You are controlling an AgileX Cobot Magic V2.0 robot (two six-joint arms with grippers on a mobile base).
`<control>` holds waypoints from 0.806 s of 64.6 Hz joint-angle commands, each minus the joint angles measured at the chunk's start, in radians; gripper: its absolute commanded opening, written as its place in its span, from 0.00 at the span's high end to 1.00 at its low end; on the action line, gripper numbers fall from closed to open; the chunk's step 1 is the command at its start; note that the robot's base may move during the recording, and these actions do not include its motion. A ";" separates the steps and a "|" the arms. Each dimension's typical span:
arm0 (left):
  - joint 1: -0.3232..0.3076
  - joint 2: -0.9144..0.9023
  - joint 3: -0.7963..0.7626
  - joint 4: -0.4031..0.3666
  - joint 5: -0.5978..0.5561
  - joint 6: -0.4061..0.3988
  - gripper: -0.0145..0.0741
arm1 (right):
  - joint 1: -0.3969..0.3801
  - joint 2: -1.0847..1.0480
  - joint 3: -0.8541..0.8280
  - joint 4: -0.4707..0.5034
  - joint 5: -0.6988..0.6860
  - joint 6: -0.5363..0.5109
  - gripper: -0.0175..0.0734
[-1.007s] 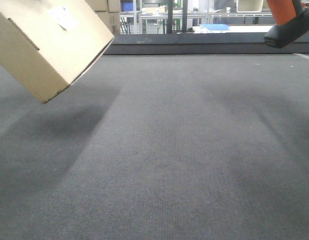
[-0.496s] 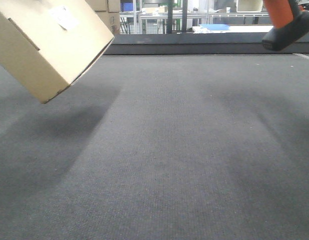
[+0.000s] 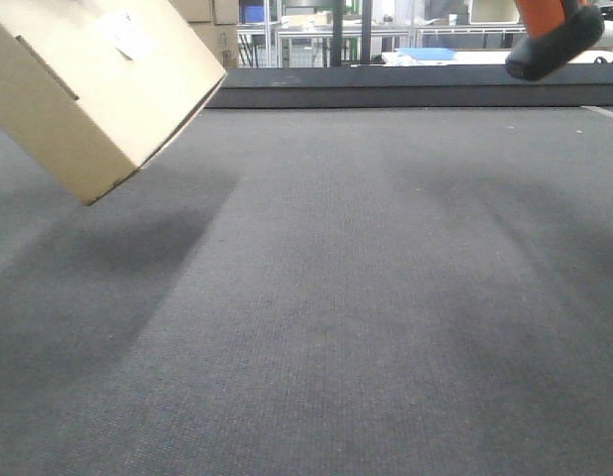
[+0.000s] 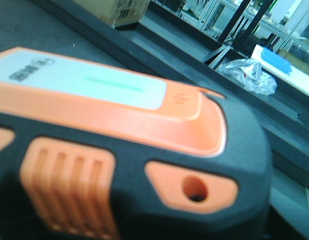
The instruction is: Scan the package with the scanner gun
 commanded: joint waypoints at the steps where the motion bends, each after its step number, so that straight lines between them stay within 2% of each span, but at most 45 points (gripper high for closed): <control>1: 0.000 -0.013 -0.008 -0.016 -0.003 0.008 0.96 | -0.007 0.006 -0.029 0.011 -0.060 -0.003 0.98; 39: 0.000 -0.013 -0.008 -0.019 -0.003 0.008 0.96 | -0.030 0.018 -0.033 0.011 -0.052 -0.003 0.98; 52: -0.041 -0.013 -0.008 -0.030 -0.003 0.008 0.96 | -0.030 0.024 -0.033 0.011 -0.058 -0.003 0.98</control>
